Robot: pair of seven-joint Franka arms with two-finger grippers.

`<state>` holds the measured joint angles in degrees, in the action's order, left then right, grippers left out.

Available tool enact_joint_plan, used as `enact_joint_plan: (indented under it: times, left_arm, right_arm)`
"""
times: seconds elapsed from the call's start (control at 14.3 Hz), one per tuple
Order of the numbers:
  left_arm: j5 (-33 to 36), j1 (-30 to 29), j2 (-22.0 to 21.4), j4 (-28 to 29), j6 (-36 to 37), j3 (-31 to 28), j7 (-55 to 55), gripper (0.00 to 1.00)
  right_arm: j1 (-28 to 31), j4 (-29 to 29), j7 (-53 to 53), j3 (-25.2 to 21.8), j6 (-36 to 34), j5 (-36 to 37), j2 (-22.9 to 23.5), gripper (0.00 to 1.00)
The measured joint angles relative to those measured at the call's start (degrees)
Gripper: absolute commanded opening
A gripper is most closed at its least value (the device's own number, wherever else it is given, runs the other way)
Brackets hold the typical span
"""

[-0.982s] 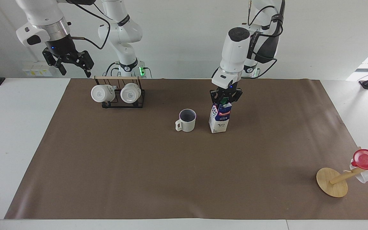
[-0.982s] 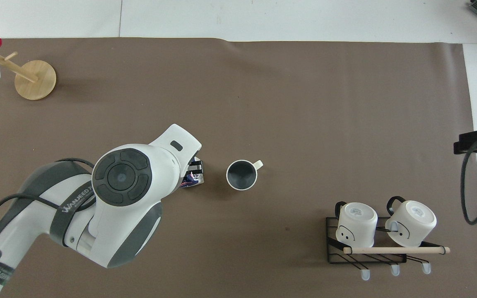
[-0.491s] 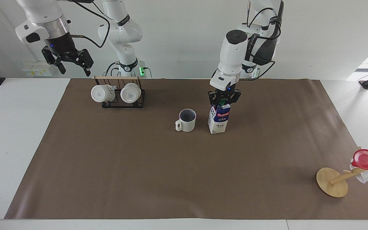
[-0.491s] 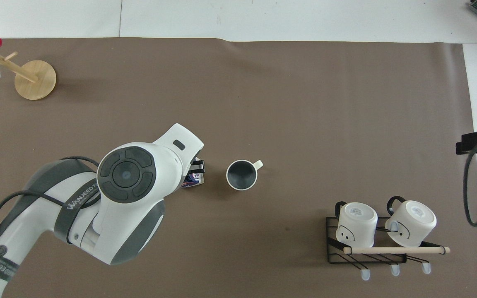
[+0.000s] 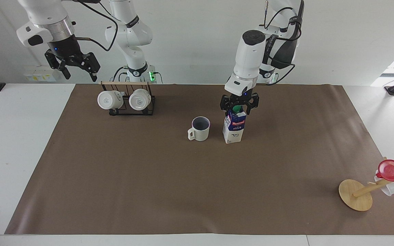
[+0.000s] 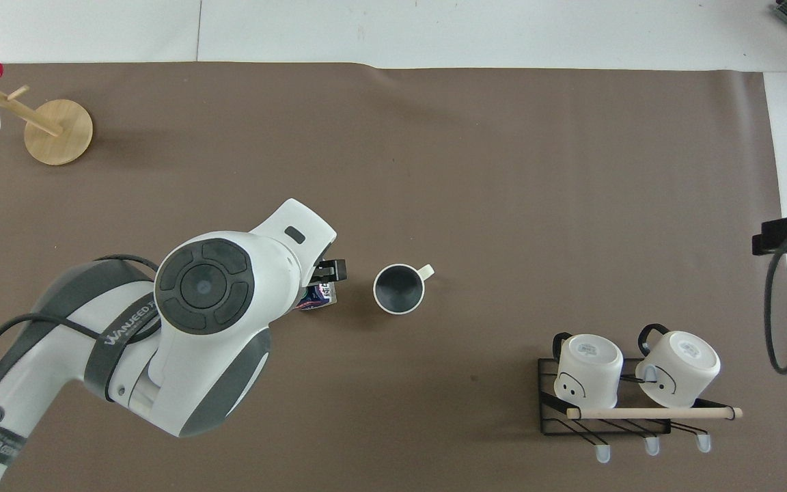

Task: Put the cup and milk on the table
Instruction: 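Carry the milk carton with the left gripper beside the white mug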

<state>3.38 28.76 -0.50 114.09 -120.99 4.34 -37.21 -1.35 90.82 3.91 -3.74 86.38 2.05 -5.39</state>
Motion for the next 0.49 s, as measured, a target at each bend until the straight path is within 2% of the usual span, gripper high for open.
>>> enact_joint_plan:
  times: [0.28, 0.49]
  left_arm:
    - [0.0, 0.0, 0.0, -5.2, 6.0, -0.7, 0.0, 1.00]
    - [0.0, -0.8, -0.2, -9.2, 13.2, -1.4, 2.0, 1.00]
  right_arm:
    - [0.0, 0.0, 0.0, 0.0, 0.0, 0.0, 0.0, 1.00]
    - [0.0, 0.0, 0.0, 0.0, 0.0, 0.0, 0.0, 1.00]
